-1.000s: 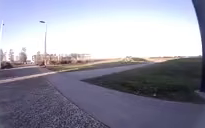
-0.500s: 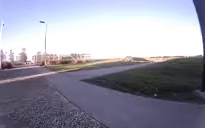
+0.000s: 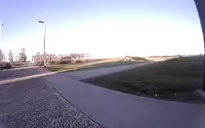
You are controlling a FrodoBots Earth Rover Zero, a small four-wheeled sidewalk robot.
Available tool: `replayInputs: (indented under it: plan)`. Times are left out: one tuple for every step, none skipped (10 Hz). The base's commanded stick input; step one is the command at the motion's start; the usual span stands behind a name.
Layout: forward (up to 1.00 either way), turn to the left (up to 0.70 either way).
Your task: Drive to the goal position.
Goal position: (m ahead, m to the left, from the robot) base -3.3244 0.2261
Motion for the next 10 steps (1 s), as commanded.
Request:
replayInputs:
  plan:
    - [0.13, -0.25]
    - [0.13, -0.25]
    - [0.13, -0.25]
    - [0.13, -0.25]
    - [0.13, -0.25]
    - [0.13, -0.25]
    - [0.13, -0.25]
    - [0.13, -0.25]
    - [0.12, -0.24]
    - [0.12, -0.23]
